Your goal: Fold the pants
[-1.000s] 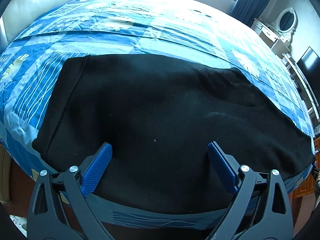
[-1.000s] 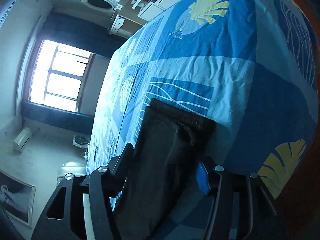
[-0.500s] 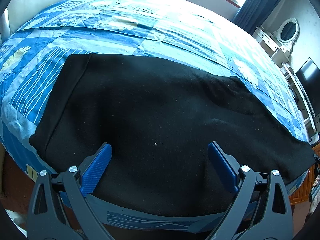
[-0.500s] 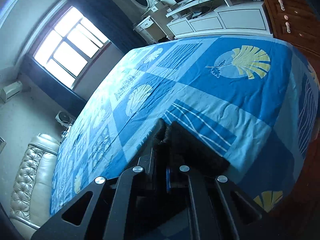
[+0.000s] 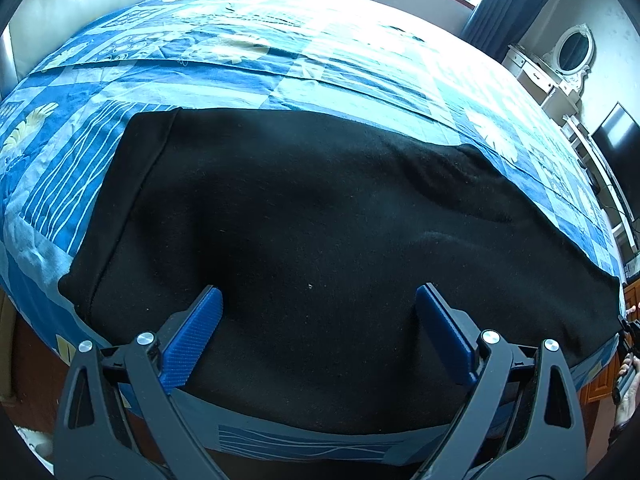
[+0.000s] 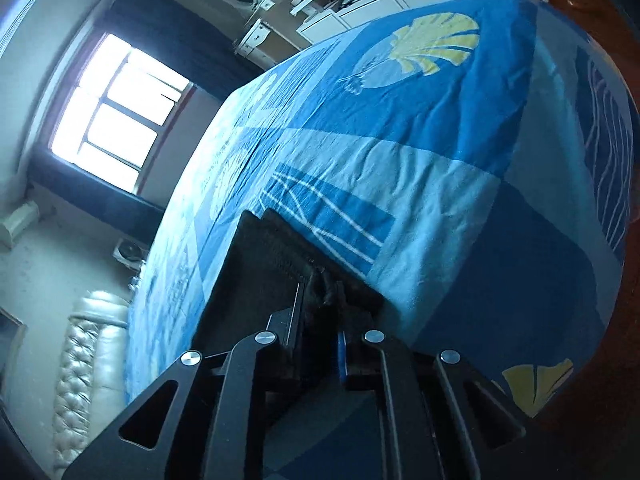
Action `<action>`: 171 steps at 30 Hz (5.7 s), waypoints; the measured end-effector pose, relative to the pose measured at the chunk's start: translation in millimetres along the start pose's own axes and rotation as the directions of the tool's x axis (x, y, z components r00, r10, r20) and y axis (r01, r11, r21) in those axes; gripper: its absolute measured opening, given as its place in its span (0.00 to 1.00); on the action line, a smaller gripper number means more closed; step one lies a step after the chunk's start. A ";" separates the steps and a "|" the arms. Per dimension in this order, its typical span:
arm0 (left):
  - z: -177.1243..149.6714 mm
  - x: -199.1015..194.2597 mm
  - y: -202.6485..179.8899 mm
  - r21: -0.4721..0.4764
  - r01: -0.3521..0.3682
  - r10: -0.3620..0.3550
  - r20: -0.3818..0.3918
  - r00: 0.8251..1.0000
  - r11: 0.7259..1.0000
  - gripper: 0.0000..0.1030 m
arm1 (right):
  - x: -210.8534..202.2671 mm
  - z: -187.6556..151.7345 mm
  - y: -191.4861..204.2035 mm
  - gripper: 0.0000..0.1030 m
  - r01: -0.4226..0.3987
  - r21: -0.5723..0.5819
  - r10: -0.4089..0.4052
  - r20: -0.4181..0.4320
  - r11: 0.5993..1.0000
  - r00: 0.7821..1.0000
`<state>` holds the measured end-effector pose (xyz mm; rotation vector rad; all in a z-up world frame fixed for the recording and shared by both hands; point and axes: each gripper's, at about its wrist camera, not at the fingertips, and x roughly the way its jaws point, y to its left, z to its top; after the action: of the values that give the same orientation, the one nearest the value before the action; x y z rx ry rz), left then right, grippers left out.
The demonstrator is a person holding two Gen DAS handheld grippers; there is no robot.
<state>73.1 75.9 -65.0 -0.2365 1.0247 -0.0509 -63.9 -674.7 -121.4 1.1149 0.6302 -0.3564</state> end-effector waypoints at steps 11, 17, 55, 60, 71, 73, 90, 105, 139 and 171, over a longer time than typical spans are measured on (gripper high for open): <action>3.1 -2.2 6.9 -0.039 0.041 -0.041 -0.008 0.999 0.998 0.94 | -38.7 15.8 5.8 0.20 0.091 0.021 -0.093 0.092 0.996 0.991; 4.0 -3.3 8.4 -0.045 0.054 -0.055 -0.010 0.998 0.997 0.94 | 5.0 -9.8 130.4 0.25 -0.073 -0.305 0.047 -0.091 0.950 0.995; 4.0 -0.5 15.4 0.006 0.135 -0.135 -0.026 0.990 0.991 0.97 | 295.7 -375.3 430.3 0.09 -0.652 -0.609 -0.253 -0.788 0.451 0.562; 1.3 0.6 11.8 0.047 0.112 -0.112 -0.020 0.994 0.993 0.97 | 299.6 -366.9 425.1 0.11 -0.653 -0.570 -0.216 -0.811 0.498 0.544; 1.2 1.3 12.3 0.071 0.107 -0.105 -0.025 0.994 0.992 0.97 | 237.2 -258.5 398.5 0.31 -0.544 -0.548 -0.006 -0.708 0.636 0.706; 0.8 1.4 11.6 0.078 0.102 -0.100 -0.027 0.995 0.992 0.97 | 208.6 -214.9 374.9 0.41 -0.501 -0.540 0.040 -0.652 0.676 0.757; 0.8 5.1 2.5 0.100 0.041 -0.037 -0.040 0.999 0.994 0.97 | -20.5 71.6 37.9 0.51 -0.018 -0.053 0.016 -0.032 0.998 0.999; 0.1 4.7 1.1 0.077 0.016 -0.014 -0.037 0.999 0.997 0.97 | 35.9 0.3 -8.2 0.51 -0.216 0.179 0.245 -0.159 0.960 0.956; -0.9 4.4 -0.6 0.108 0.010 -0.006 -0.039 0.999 0.994 0.97 | 31.9 -155.1 273.5 0.10 -0.302 -0.504 0.167 -0.296 0.810 0.941; -2.6 2.0 -1.0 0.126 0.010 -0.006 -0.034 0.999 0.992 0.98 | 93.9 -357.5 309.0 0.11 -0.262 -0.863 -0.205 -0.377 0.432 0.903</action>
<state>72.0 74.1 -67.8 -0.1247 1.0493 -0.1270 79.4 -218.4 -63.9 0.0940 1.0312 0.3109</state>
